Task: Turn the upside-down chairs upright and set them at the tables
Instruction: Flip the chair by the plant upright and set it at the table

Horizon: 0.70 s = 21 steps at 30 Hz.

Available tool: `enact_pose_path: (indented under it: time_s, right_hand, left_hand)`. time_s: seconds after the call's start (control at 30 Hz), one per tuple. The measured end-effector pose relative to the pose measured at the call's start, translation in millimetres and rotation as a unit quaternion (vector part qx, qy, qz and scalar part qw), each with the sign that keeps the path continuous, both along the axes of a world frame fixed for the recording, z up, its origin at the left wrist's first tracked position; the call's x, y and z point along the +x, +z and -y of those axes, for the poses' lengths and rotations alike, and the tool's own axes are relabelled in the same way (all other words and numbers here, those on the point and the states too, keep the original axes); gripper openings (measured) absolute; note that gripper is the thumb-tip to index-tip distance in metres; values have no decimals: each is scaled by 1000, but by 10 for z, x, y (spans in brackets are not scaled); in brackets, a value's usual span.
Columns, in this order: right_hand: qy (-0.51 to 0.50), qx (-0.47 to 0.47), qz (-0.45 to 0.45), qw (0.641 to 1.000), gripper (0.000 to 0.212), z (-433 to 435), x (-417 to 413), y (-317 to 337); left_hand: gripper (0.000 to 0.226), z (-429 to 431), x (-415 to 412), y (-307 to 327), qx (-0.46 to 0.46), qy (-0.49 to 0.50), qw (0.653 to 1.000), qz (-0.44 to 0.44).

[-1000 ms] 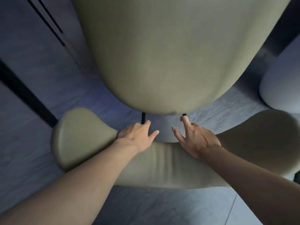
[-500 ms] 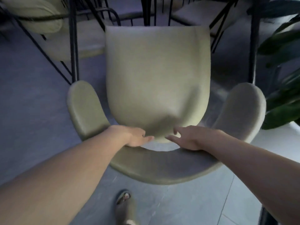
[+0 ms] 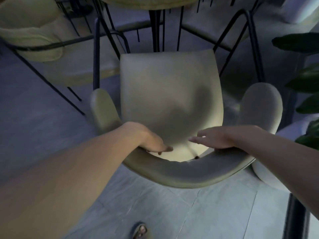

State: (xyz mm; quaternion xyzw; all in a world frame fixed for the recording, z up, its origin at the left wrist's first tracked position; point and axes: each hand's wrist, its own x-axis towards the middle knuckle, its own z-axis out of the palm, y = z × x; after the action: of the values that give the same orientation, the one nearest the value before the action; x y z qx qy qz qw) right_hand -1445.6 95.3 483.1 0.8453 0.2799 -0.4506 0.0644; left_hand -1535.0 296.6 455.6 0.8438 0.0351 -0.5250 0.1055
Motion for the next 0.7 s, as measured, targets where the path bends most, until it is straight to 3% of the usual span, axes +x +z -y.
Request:
enact_pose_path:
  time_s: [0.23, 0.4, 0.5, 0.6, 0.7]
  right_hand:
    - [15, -38, -3, 999, 81, 61, -36, 181]
    - [20, -83, -42, 995, 80, 148, -24, 3]
    - [4, -63, -39, 997, 76, 208, -77, -35]
    - [28, 60, 83, 994, 68, 231, -103, 165]
    - [2, 164, 204, 965, 55, 277, -212, 438]
  left_hand:
    - [82, 53, 0, 133, -5, 32, 998, -45]
    - [72, 225, 20, 1, -16, 94, 990, -99]
    - [73, 258, 4, -41, -10, 101, 990, -101]
    - [70, 225, 27, 160, -53, 158, 985, -39]
    - [64, 290, -69, 428, -68, 134, 978, 143]
